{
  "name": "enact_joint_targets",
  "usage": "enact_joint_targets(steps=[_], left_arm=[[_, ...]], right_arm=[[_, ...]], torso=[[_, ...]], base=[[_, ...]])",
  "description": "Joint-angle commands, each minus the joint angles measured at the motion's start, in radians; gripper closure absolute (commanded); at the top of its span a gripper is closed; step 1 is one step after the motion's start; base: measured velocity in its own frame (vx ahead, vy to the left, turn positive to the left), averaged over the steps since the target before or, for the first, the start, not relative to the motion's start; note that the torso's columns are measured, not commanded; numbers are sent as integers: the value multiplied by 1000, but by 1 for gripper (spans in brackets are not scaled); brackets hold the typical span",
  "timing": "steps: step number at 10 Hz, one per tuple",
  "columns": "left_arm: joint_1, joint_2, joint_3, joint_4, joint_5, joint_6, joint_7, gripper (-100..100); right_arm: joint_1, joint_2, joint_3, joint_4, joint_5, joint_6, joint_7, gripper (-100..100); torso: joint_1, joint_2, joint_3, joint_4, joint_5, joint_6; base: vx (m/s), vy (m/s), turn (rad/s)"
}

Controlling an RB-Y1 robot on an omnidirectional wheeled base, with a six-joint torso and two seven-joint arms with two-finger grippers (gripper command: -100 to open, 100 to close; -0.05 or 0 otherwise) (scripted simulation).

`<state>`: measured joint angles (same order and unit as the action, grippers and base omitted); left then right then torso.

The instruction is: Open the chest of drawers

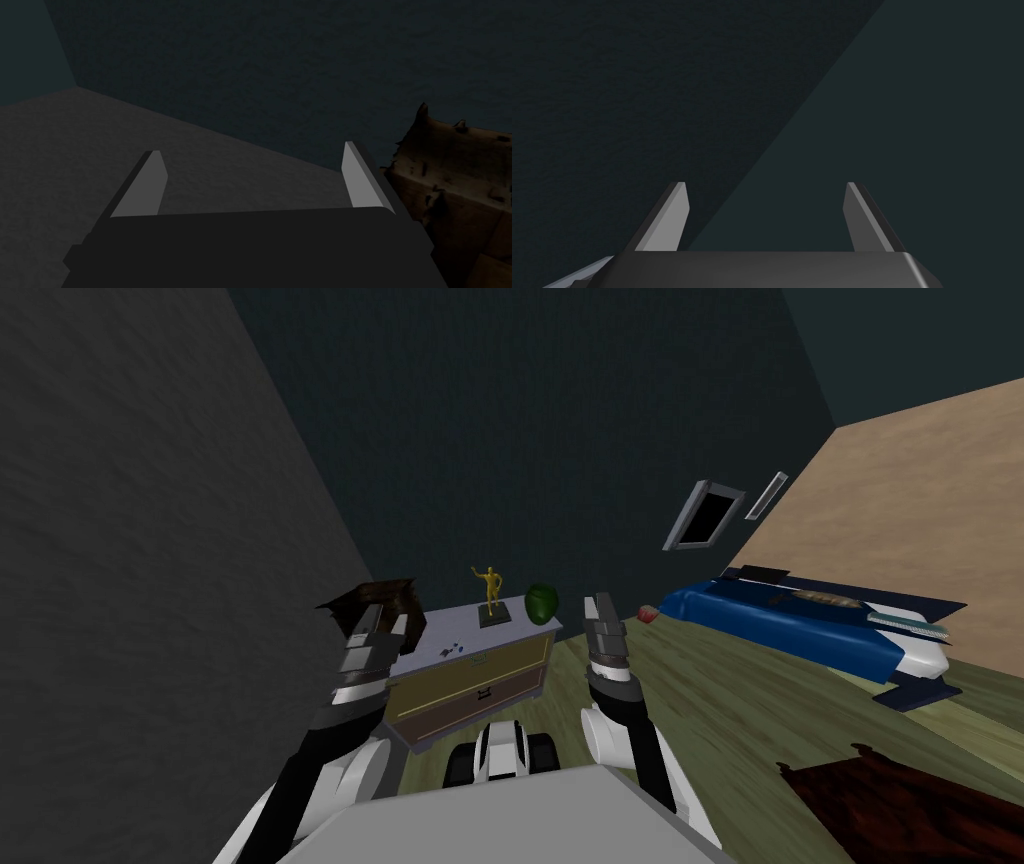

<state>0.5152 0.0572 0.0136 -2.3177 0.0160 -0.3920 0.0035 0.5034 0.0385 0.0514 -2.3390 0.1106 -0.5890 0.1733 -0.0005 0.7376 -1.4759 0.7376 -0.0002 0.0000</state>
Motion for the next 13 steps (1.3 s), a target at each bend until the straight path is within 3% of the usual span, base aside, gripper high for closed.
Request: enact_joint_targets(steps=[1,3,6,13], left_arm=[[-11,56,3,67,-1,-41,5,-100],[-17,73,3,98,-3,-59,7,-100],[-38,111,4,194,-8,-121,13,-100],[-71,142,7,381,-16,-220,22,-100]], right_arm=[[0,0,0,0,0,0,0,0],[0,0,0,0,0,0,0,0],[0,0,0,0,0,0,0,0],[0,0,0,0,0,0,0,0]], torso=[[0,0,0,0,0,0],[0,0,0,0,0,0],[0,0,0,0,0,0],[1,1,0,0,0,0]], base=[[12,-40,32],[13,-38,21],[10,-39,37],[13,-40,24]])
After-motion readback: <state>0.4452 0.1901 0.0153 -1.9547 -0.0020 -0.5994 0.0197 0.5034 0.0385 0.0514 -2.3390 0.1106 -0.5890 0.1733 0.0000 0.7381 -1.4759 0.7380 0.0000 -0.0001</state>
